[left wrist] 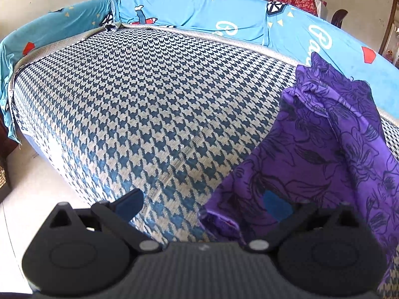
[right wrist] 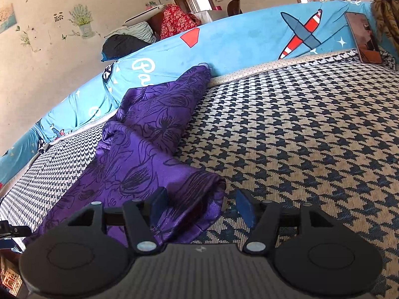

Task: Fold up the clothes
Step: 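Move the left gripper to the edge of the purple blouse, then grasp the blouse edge with the left gripper and lift it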

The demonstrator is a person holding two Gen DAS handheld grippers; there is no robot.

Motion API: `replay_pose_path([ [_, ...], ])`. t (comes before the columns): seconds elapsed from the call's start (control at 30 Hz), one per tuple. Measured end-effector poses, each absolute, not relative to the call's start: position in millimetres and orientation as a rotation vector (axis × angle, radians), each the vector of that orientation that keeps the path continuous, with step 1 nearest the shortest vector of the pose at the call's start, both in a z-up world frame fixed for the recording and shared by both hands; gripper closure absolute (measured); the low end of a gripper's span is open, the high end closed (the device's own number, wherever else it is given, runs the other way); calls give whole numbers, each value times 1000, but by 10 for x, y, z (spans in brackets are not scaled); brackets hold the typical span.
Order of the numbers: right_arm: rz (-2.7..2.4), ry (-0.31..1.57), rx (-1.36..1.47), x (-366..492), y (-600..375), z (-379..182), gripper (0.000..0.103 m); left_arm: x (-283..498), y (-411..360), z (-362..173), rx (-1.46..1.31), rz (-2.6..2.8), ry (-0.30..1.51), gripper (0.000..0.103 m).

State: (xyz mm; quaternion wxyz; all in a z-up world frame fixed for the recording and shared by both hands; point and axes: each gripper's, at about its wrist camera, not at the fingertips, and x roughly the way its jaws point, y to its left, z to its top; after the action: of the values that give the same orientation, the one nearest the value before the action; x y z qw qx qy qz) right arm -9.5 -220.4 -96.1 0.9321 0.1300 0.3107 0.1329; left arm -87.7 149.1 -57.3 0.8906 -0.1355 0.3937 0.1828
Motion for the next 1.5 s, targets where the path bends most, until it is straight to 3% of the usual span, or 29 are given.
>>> replay_pose_path([
  [0.03,278,633,265,-96,-2198,-963,47,-874,1479,-561,-283,373,810,0],
  [0.1,297,632,264,-102,-2184,-955,68,-869,1453,-540,-284,366,796,0],
  [0.27,330,600,245,-186,-2141,-881,83,-858,1349,-466,-293,325,749,0],
  [0.73,504,523,202,-572,-1837,-609,88,-706,820,-381,-328,73,709,0],
  [1.17,558,494,-58,-814,-1391,-770,88,-568,678,-458,-560,-114,724,0],
  [1.5,587,484,-71,-820,-1371,-790,88,-330,521,-618,-668,-226,798,0],
])
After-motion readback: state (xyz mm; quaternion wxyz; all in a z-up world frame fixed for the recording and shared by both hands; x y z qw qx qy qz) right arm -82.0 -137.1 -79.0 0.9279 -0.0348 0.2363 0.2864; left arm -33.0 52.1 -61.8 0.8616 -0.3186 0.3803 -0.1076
